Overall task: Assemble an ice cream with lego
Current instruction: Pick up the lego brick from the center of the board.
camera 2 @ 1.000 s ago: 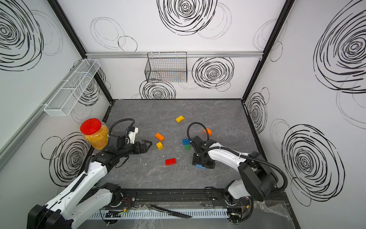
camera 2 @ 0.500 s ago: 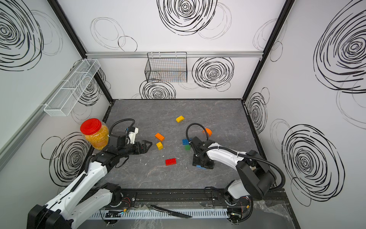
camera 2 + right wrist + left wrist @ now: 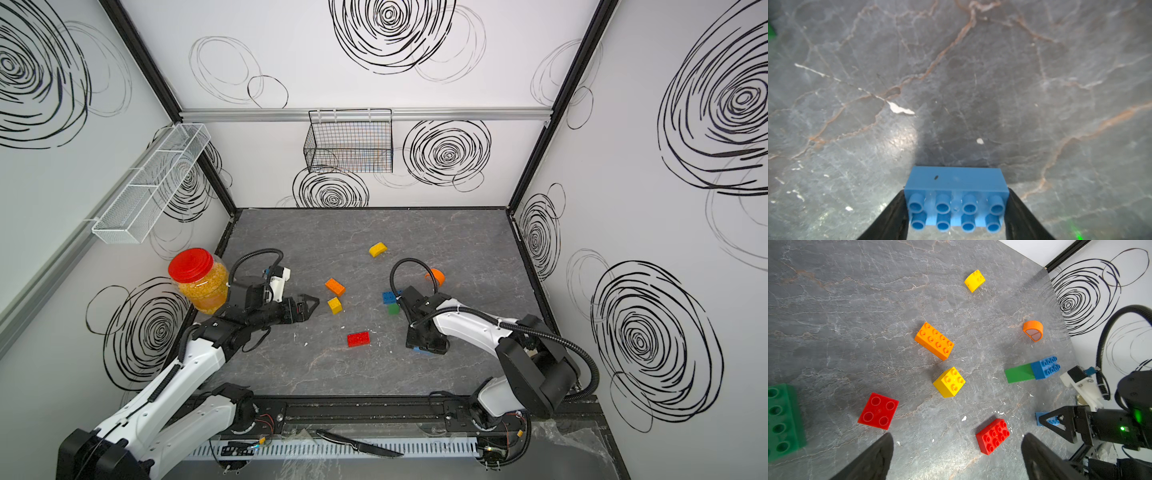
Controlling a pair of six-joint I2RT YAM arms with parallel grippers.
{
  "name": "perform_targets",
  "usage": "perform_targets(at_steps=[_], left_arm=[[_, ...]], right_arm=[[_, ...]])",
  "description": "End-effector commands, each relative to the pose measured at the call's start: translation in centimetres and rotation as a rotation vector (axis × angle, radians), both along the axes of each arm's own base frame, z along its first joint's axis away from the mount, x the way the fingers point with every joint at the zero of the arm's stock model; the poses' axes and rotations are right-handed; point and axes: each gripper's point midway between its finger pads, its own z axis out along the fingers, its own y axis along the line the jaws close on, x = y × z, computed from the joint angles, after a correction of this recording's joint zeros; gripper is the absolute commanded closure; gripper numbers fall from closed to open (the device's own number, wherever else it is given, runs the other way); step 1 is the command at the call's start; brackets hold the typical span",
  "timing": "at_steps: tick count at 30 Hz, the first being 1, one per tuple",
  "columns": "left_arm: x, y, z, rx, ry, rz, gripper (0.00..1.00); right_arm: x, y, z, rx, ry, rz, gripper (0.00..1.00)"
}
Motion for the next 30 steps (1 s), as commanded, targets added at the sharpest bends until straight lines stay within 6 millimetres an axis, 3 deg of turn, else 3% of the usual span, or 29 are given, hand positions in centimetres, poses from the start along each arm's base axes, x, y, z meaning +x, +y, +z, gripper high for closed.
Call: perform_targets(at_steps=[1, 12, 18, 23, 30], left_arm=[[0.2, -0.2, 0.7, -0.005, -0.034, -0.001, 0.01], [0.3, -0.5, 0.2, -0.013, -0.013, -0.017, 0.01], [0.3, -0.5, 0.2, -0.014, -0.012, -0.015, 0.01], [0.1, -0.7, 0.0, -0.012, -0.006, -0.021, 0.01], [0.1, -0.7, -0.1, -0.005, -0.002, -0.024, 0.01]], right_arm=[[0.4, 0.2, 3.1, 0.006, -0.032, 0.012, 0.47], [3.0, 2.3, 10.2, 0.030, -0.068, 0.127, 0.48], [6.3, 4.5, 12.5, 0.030, -0.076, 0.238, 0.48], [8.8, 6.3, 13.4, 0.031, -0.069, 0.309, 0.48], [11.1, 7.7, 12.9, 0.025, -0.032, 0.352, 0.48]])
